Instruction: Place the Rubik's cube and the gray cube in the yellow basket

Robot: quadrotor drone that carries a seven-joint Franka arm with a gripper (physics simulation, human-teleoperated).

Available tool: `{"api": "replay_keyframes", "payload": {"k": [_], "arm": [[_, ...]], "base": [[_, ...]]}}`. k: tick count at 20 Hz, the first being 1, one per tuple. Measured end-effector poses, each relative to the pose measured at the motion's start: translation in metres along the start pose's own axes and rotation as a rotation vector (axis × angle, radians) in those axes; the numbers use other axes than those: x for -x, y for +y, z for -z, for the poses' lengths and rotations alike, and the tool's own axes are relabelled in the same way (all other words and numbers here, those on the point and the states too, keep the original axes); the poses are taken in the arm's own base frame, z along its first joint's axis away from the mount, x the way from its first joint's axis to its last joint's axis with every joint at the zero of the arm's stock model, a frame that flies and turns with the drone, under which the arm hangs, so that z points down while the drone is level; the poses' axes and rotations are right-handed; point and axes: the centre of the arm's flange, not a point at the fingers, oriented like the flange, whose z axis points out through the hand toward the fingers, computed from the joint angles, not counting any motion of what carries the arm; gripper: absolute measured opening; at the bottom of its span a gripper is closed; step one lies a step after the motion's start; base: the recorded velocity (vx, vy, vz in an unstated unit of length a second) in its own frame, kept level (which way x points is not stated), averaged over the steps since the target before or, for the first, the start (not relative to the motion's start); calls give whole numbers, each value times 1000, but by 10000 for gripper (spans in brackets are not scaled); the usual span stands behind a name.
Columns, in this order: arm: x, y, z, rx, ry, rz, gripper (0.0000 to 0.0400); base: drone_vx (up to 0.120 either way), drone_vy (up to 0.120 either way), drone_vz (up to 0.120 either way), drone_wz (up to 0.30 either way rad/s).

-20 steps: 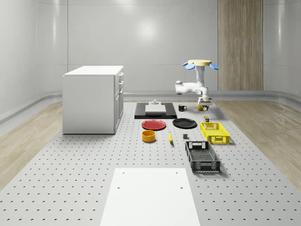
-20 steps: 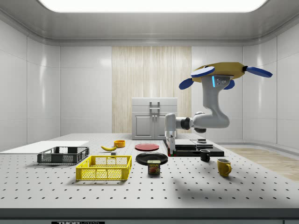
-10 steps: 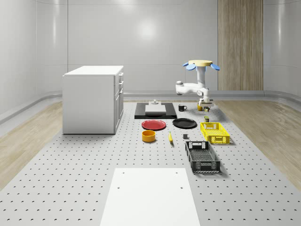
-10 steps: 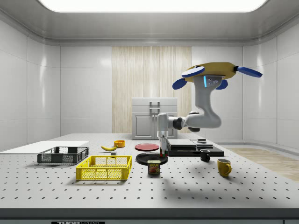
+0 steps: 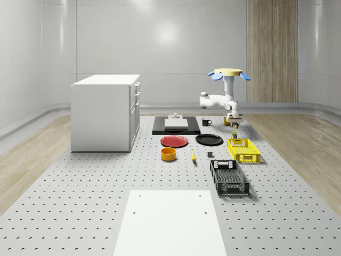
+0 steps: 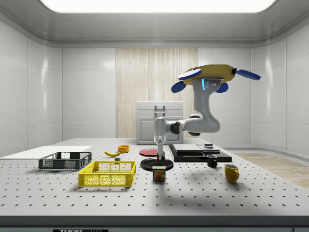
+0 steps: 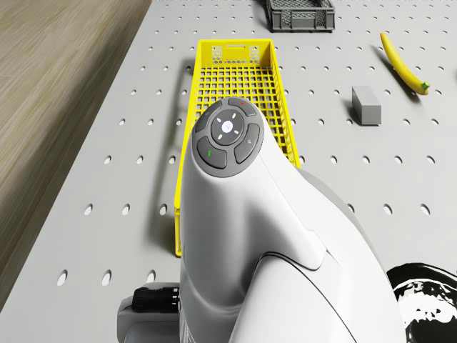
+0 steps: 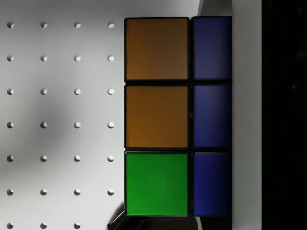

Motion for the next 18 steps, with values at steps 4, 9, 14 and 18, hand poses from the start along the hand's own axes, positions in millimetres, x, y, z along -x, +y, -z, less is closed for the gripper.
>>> {"api": "replay_keyframes", "payload": {"k": [4, 9, 14, 18], "arm": [[0, 0, 0, 0, 0, 0, 325], [0, 0, 0, 0, 0, 0, 325], [0, 0, 0, 0, 0, 0, 325], [0, 0, 0, 0, 0, 0, 325]], "base": [[120, 0, 0, 0], [120, 0, 0, 0], [120, 0, 0, 0], [120, 0, 0, 0]]}}
